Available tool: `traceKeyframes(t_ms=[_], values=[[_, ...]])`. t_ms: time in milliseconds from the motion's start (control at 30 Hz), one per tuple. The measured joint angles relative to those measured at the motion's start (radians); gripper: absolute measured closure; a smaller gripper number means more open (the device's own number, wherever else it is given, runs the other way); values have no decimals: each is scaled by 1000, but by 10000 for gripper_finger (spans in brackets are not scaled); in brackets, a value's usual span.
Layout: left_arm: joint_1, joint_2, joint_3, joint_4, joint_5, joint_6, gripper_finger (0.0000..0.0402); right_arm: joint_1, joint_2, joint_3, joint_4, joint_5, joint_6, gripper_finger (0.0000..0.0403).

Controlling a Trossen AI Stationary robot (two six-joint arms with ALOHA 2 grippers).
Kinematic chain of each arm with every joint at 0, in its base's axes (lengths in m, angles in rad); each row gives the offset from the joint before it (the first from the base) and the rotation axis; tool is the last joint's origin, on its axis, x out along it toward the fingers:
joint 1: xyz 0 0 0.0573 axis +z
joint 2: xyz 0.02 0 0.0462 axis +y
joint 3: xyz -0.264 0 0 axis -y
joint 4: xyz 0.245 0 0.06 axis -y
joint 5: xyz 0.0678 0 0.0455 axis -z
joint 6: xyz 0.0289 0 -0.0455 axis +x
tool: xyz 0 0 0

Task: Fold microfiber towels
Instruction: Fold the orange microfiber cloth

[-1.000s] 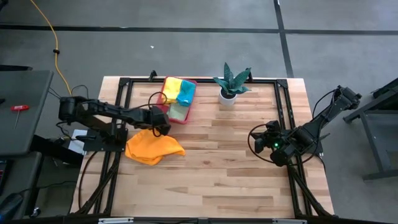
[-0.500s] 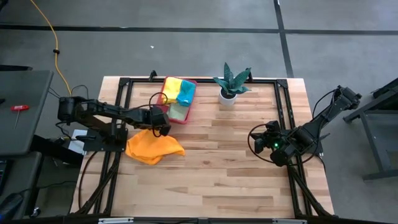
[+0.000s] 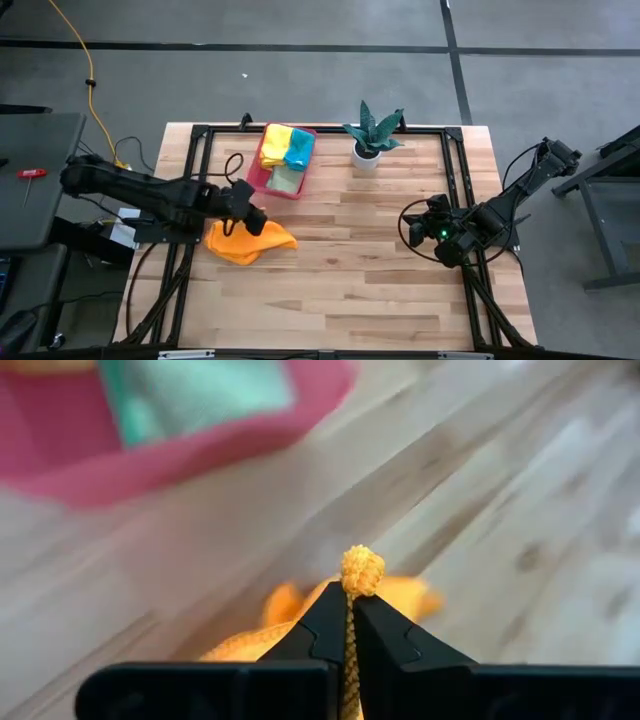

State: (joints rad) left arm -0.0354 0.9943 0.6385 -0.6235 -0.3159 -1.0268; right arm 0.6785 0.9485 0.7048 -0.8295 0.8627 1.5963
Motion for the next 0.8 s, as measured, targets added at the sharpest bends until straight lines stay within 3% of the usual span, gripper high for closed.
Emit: traceKeyframes(t_ms=[100,267,633,800], values=[[-41,21,71,12,-70,-15,401,0,0,0,0,0,-5,402],[-47,152,200,201,-99,51,401,0,0,0,0,1,-8,402],[-43,651,685,493,-1,318,401,0,0,0,5,-46,-121,402],[-37,761,884,445,2,427,402,0,0,0,11,-100,-142,402]])
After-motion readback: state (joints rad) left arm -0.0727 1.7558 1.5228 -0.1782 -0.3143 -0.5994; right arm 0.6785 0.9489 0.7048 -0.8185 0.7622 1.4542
